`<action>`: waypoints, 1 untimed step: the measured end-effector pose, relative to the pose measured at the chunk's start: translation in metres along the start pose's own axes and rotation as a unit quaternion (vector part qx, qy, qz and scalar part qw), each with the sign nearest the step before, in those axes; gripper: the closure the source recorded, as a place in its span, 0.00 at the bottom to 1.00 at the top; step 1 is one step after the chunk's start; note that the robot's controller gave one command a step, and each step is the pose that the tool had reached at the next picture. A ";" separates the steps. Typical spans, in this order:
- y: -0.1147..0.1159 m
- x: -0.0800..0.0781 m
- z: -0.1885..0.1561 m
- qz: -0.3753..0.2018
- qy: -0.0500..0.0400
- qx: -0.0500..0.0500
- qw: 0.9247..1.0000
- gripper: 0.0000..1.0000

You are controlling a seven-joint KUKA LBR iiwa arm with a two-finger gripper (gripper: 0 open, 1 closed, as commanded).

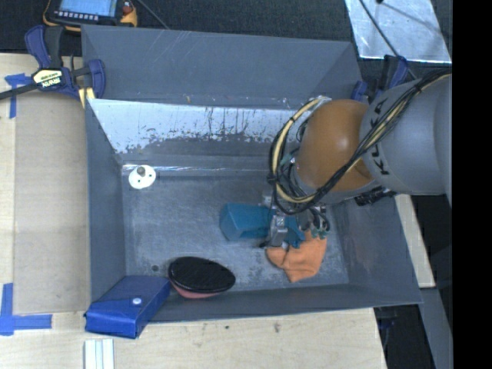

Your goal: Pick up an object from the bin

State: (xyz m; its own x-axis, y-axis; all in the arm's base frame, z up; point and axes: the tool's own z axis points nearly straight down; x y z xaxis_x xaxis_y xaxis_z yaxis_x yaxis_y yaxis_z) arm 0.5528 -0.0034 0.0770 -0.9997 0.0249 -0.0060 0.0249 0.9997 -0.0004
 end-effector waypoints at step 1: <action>0.000 0.000 0.000 0.000 0.000 0.000 1.000 1.00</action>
Offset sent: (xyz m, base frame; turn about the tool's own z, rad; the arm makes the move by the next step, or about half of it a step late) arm 0.0000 0.0000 0.0000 0.0000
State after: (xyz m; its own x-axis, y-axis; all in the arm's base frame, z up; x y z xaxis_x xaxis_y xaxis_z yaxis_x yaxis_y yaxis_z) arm 0.5529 -0.0033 0.0770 -0.9997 0.0247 -0.0061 0.0247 0.9997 -0.0005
